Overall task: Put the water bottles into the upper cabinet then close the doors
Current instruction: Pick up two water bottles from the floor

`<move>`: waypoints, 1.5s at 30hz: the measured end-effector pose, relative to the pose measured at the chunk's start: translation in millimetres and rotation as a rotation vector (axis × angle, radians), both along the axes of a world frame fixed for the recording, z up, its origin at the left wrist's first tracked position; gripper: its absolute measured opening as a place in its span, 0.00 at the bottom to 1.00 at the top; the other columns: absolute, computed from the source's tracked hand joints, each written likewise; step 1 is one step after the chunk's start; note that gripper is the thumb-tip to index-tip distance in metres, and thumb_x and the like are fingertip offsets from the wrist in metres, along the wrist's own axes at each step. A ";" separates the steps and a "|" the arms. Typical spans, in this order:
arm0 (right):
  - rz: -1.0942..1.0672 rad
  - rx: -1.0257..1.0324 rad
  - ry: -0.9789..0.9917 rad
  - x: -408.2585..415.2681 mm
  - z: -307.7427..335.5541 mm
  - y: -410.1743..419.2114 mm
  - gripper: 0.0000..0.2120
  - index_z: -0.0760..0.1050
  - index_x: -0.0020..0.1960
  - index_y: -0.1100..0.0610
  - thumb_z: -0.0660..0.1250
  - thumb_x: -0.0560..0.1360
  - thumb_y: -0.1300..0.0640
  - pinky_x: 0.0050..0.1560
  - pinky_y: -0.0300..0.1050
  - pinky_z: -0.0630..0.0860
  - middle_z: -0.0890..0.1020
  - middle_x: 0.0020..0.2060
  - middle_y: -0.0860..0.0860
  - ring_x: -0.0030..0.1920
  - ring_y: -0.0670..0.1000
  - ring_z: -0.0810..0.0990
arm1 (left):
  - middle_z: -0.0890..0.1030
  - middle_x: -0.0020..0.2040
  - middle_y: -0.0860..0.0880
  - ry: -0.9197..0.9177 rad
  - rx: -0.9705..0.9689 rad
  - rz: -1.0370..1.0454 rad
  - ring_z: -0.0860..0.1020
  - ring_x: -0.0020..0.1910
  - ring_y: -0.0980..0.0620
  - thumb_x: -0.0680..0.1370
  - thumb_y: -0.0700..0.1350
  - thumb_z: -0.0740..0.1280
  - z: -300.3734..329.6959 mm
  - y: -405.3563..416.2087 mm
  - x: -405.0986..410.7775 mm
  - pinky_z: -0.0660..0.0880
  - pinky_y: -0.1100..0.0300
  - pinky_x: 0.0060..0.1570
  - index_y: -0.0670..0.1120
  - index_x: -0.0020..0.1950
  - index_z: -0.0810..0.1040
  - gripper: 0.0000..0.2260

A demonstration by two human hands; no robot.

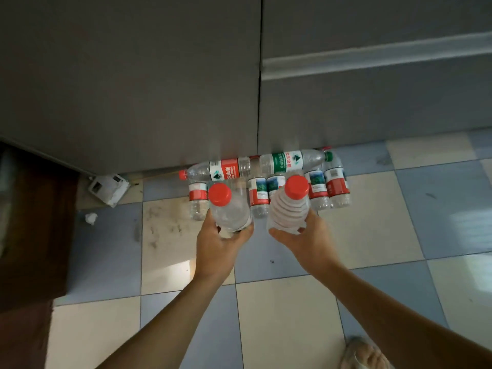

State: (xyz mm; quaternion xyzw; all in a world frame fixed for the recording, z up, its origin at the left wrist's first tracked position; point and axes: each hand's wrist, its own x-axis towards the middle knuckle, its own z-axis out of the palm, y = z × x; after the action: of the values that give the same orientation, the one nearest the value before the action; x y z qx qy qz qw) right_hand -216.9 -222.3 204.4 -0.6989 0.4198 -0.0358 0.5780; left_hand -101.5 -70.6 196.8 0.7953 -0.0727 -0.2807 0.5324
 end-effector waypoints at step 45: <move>0.230 -0.640 -0.905 339.6 1147.7 -72.7 0.23 0.76 0.62 0.47 0.79 0.69 0.53 0.52 0.48 0.82 0.86 0.51 0.45 0.49 0.45 0.85 | 0.84 0.52 0.58 -0.730 -0.702 -0.002 0.82 0.49 0.58 0.69 0.55 0.78 1139.6 -43.5 362.0 0.78 0.59 0.45 0.60 0.58 0.78 0.19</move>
State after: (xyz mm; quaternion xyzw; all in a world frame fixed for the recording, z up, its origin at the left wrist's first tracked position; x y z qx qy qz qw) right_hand 122.6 -295.0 1352.1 -0.7955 0.0194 -0.3941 0.4598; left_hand 260.5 -114.2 1336.4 0.6144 -0.3450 0.0563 0.7074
